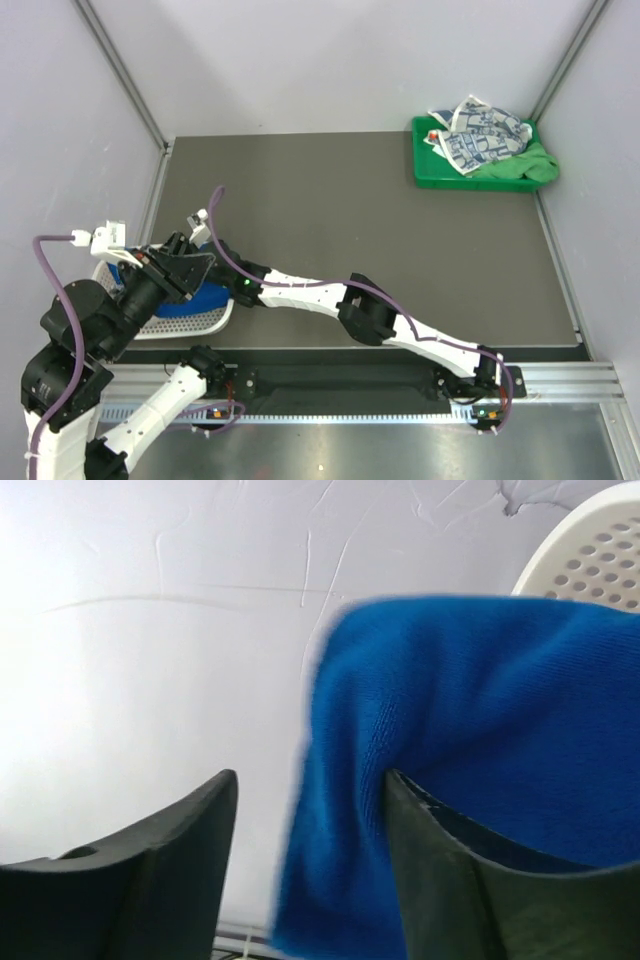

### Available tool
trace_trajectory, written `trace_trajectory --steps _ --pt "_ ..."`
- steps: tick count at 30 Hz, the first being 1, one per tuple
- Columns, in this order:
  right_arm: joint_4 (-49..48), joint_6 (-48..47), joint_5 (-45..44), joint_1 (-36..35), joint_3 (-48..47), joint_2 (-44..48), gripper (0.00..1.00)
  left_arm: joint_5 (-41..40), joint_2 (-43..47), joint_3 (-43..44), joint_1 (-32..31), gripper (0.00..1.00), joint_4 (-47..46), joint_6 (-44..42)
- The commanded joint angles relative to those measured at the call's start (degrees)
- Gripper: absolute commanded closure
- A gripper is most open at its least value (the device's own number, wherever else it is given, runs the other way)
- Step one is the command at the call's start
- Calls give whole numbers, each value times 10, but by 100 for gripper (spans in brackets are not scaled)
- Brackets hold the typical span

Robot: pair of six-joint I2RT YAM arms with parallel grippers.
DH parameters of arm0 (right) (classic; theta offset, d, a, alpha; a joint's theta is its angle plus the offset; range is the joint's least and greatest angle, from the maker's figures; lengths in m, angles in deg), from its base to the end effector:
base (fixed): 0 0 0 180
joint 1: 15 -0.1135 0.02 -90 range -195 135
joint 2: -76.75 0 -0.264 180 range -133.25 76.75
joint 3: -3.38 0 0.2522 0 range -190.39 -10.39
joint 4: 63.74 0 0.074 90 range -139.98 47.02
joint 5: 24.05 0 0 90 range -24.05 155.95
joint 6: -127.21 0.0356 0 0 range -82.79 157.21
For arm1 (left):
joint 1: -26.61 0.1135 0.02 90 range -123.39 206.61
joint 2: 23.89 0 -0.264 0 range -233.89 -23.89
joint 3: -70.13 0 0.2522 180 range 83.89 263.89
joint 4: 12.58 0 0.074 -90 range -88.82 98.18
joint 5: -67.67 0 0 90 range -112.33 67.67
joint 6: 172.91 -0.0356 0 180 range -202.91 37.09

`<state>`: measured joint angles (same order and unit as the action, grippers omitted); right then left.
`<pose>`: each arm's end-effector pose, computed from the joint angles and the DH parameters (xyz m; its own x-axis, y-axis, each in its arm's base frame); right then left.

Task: Fold and stack the towels
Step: Neatly place the folded towel into the bin

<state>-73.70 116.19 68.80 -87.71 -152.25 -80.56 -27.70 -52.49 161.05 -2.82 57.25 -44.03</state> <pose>0.1838 0.5964 0.2237 -0.9422 0.2715 -0.1962 -0.2271 -0.0872 0.9700 0.0137 -0.0039 0.4489 -0.3450 -0.5229 -0.7795 0.2465 0.7508 -0.6128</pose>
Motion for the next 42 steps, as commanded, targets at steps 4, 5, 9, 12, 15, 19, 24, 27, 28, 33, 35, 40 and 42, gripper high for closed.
trace_trajectory --steps 4,5,9,12,15,19,24,27,28,33,35,40,42 --pt "-13 -14 0 -12 -29 -4 30 7 8 -2 -2 71 -33 0" --pt "-13 -15 0 -13 -29 -4 30 9 8 -3 -2 71 -34 1" --pt "-11 -18 0 -12 -28 -3 27 9 7 -2 -2 71 -35 2" --pt "-11 -19 0 -13 -27 -2 25 8 7 -3 -2 71 -35 4" --pt "-5 -30 4 -11 -24 6 25 4 7 -3 -2 71 -35 4" --pt "-25 -60 14 -2 54 55 22 -3 0 -1 -2 71 -38 2" --pt "-25 -107 33 20 126 138 20 -8 -15 8 -2 70 -47 0" --pt "-28 -143 36 27 192 200 19 -9 -31 11 -1 70 -61 -4" --pt "-29 -159 35 30 210 215 18 -9 -35 10 -2 70 -66 -2" --pt "-40 -186 45 56 323 314 17 4 -65 -5 -2 69 -106 6" --pt "-40 -205 44 70 383 363 17 10 -73 -19 -2 69 -126 9" --pt "-25 -236 43 137 552 473 17 41 -136 -45 -2 69 -195 7" --pt "-19 -244 43 194 605 535 17 51 -173 -64 -2 69 -224 4"
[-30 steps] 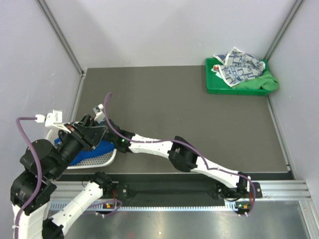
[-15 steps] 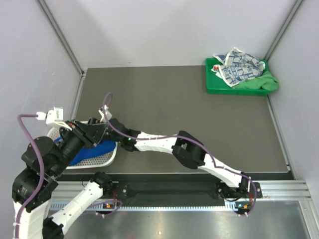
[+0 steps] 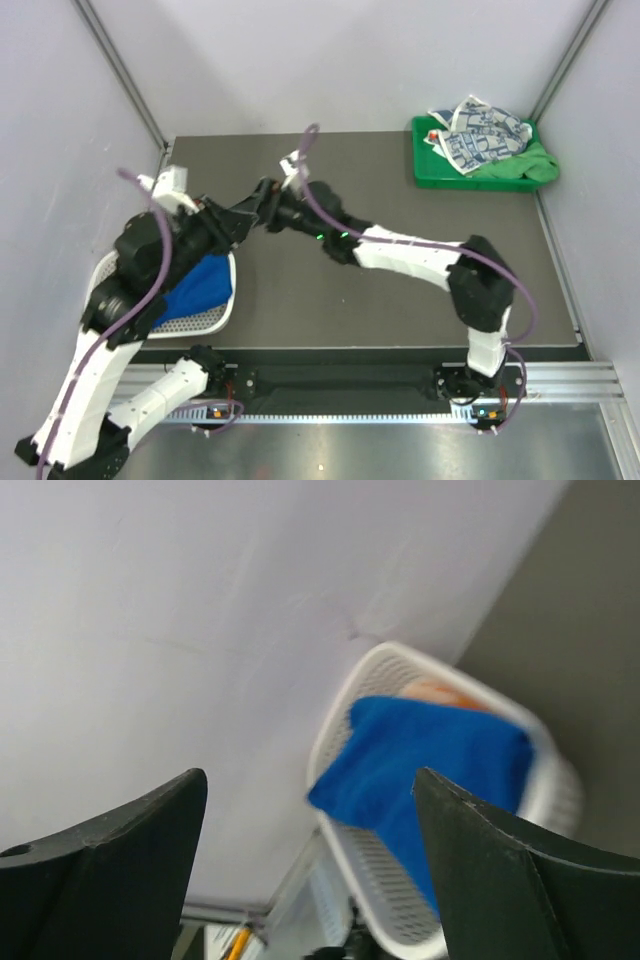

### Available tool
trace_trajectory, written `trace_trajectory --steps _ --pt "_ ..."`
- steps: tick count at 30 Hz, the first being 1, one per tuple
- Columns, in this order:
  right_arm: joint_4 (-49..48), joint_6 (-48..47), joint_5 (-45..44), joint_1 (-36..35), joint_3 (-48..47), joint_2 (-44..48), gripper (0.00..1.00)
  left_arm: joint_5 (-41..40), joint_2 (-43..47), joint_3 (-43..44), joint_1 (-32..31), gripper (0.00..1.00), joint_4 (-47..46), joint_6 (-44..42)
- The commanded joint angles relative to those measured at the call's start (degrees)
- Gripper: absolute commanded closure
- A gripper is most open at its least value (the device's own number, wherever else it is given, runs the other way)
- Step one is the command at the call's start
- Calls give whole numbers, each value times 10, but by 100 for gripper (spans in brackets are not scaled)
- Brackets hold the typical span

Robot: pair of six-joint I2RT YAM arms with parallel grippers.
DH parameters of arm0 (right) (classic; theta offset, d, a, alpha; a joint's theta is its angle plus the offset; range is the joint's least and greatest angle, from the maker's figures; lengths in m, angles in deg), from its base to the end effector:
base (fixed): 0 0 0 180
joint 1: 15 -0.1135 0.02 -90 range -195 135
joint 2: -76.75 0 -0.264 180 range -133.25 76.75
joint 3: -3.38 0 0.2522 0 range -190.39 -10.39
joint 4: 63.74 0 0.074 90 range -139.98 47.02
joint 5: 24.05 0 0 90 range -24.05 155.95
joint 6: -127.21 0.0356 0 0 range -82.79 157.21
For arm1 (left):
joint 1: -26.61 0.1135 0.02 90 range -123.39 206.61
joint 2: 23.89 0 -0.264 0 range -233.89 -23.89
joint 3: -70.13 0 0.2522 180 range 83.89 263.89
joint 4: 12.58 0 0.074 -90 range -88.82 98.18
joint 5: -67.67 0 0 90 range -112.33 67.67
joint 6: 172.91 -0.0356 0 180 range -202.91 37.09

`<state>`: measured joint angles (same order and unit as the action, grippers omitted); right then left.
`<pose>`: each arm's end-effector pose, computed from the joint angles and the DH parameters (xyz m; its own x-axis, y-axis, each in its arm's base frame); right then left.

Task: Fold and stack the towels
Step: Neatly place the folded towel into the bin, then grab crumpled towel

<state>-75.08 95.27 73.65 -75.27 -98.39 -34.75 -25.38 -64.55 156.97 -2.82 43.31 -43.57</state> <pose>0.2312 0.4145 0.3196 -0.7793 0.3313 -0.5320 -0.5022 0.1778 0.8463 0.0901 -0.0486 0.4490 -0.3957 -0.5036 -0.7680 0.2510 0.7451 -0.6179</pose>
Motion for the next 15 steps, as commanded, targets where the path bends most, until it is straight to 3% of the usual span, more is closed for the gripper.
trace_trajectory --steps 1,3,5,9,13,15 --pt "29 -53 -9 92 86 97 16 49 -66 -29 -2 69 -111 -5" --pt "84 -107 -19 162 116 149 6 66 -111 -43 -3 69 -128 -8" --pt "193 -151 -45 239 101 174 5 71 -137 -62 -3 69 -161 -9" --pt "311 -232 -74 378 51 161 10 74 -206 -94 -4 69 -220 -9" --pt "398 -305 -102 497 -83 76 16 89 -275 -104 -5 70 -250 -8" --pt "449 -333 -116 545 -181 -31 18 95 -315 -93 -5 69 -253 -18"
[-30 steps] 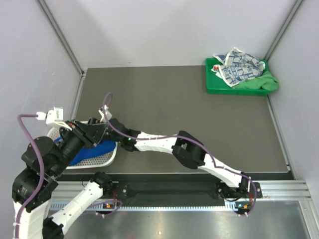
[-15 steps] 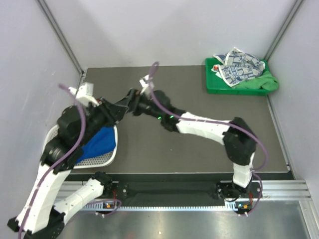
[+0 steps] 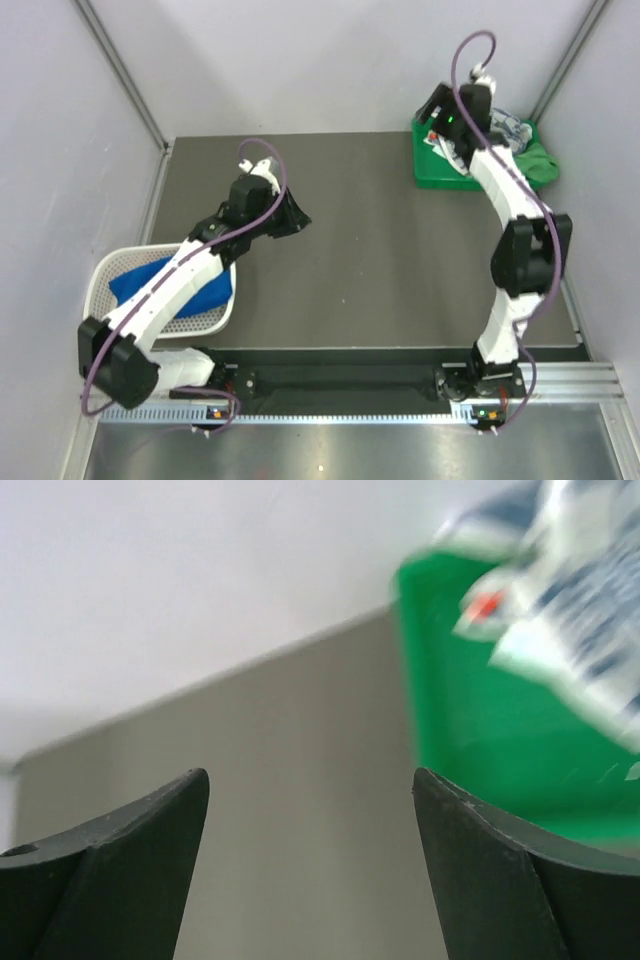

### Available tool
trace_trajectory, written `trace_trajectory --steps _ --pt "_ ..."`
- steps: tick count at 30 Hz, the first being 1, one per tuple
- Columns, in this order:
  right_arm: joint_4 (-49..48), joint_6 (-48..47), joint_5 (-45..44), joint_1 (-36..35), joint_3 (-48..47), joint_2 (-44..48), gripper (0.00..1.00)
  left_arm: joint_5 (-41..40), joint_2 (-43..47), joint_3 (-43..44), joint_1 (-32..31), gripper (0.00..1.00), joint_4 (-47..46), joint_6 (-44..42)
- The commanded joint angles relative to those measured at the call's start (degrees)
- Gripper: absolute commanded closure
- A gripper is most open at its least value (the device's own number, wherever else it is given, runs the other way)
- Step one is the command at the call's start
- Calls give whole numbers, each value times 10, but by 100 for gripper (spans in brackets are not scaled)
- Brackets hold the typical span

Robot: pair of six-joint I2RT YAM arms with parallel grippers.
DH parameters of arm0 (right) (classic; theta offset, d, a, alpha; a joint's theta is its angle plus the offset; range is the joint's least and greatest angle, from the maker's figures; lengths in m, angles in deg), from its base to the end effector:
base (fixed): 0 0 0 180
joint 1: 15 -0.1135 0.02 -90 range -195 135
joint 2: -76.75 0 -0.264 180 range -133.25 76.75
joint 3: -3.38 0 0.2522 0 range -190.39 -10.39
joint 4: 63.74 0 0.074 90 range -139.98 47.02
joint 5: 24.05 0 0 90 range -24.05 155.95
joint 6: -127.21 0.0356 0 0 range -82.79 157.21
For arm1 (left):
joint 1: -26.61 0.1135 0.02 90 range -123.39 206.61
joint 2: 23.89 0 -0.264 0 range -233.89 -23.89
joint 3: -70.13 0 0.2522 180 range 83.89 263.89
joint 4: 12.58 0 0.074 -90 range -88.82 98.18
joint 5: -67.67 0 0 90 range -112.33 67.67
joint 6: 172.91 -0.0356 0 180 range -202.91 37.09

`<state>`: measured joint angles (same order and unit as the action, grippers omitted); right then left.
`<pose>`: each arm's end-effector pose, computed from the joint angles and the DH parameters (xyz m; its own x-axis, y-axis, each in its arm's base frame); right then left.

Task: Fold and stack the towels
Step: Grab crumpled towel

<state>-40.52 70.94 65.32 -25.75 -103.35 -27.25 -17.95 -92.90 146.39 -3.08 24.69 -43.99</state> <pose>0.4308 0.0814 0.3433 -0.3840 0.4923 -0.7812 0.0443 0.8549 0.5169 0.2336 -0.1363 0.3370 -0.6845 -0.3308 -0.6496 0.1559 0.8041 -0.5737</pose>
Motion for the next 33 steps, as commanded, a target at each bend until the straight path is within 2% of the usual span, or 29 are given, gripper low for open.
trace_trajectory --steps 1,2,7,8,16,29,33 --pt "117 -97 -39 62 -166 -107 18 21 -44 13 -2 70 -65 -18" --pt "130 -104 -41 81 -200 -162 19 19 -55 24 -3 70 -62 -23" --pt "193 -145 -81 102 -401 -309 22 23 -100 41 -2 69 -55 -50" --pt "199 -151 -89 126 -420 -344 22 28 -109 45 -2 69 -55 -52" --pt "155 -196 -135 149 -404 -392 22 49 -142 53 -1 68 -56 -67" --pt "127 -212 -158 153 -463 -468 24 53 -167 67 1 68 -58 -79" --pt "129 -209 -156 157 -469 -471 33 57 -172 68 1 68 -64 -75"
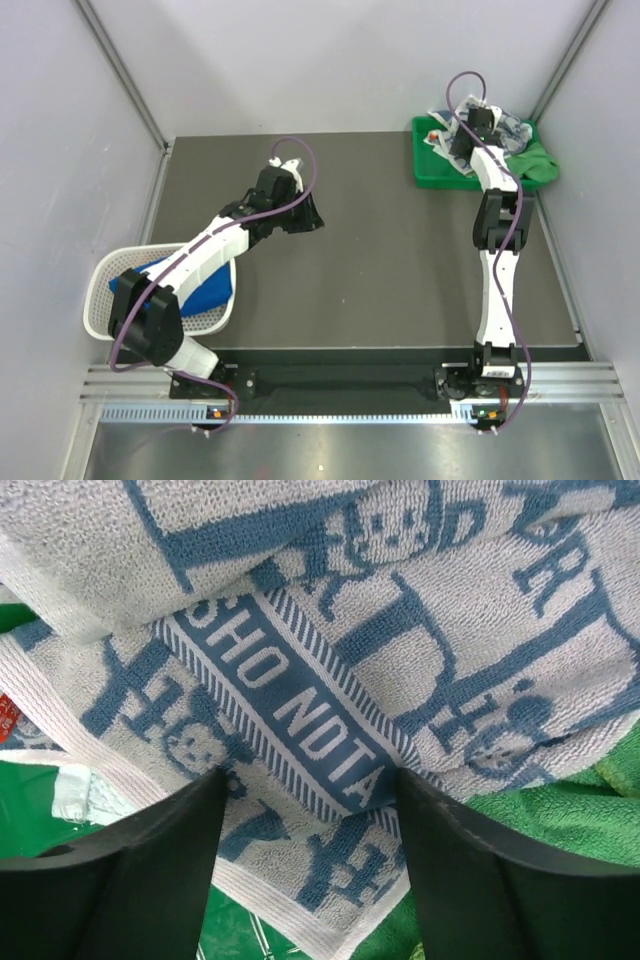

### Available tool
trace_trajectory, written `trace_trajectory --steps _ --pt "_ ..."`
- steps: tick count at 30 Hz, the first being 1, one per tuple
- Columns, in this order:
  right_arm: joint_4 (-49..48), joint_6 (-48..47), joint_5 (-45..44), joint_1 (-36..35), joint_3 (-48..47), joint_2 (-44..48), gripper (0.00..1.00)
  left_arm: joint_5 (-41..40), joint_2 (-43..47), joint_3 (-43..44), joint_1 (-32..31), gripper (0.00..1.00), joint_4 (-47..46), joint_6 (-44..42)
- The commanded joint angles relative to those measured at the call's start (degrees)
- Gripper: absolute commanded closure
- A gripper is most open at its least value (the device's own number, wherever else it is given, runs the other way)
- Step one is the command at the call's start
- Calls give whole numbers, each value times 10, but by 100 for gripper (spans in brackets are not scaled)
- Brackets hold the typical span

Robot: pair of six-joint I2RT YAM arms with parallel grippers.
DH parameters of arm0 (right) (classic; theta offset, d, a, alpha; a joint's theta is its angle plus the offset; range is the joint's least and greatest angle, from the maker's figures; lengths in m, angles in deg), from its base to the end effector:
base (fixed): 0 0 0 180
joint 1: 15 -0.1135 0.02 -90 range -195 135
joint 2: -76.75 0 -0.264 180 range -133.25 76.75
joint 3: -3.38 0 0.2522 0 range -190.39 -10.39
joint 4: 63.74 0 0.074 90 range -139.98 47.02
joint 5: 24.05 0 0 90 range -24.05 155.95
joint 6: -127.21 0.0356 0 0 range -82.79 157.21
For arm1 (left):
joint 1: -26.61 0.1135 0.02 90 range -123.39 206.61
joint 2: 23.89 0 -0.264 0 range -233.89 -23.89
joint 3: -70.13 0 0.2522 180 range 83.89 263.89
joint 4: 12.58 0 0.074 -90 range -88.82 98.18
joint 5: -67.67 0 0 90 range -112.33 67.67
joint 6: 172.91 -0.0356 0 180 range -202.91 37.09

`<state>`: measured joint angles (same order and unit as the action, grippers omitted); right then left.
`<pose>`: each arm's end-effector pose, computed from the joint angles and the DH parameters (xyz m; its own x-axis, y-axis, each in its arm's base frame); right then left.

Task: Fold and stack the towels
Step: Grab crumpled towel

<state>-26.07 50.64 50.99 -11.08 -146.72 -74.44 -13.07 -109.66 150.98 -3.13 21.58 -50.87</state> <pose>0.5860 -0.0494 0.1681 -0.5455 0.2623 -0.7960 0.4046 0.9142 0.0239 0.2894 -0.1719 0.2864 -0.7813 -0.1567 -0.6042 0.2166 0.8398 -0.4978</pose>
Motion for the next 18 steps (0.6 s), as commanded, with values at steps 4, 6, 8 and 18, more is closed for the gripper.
trace_trajectory --steps 4,6,8,18 --pt "-15 -9 -10 14 -46 -4 55 15 -11 22 0 69 -40 -4" --pt "-21 -10 -7 14 -33 -1 66 16 -12 22 0 69 -41 -4" --pt "-36 -7 -7 14 -18 14 74 16 -14 23 0 69 -41 -4" --pt "-65 12 18 14 41 141 100 20 -10 21 0 69 -52 1"
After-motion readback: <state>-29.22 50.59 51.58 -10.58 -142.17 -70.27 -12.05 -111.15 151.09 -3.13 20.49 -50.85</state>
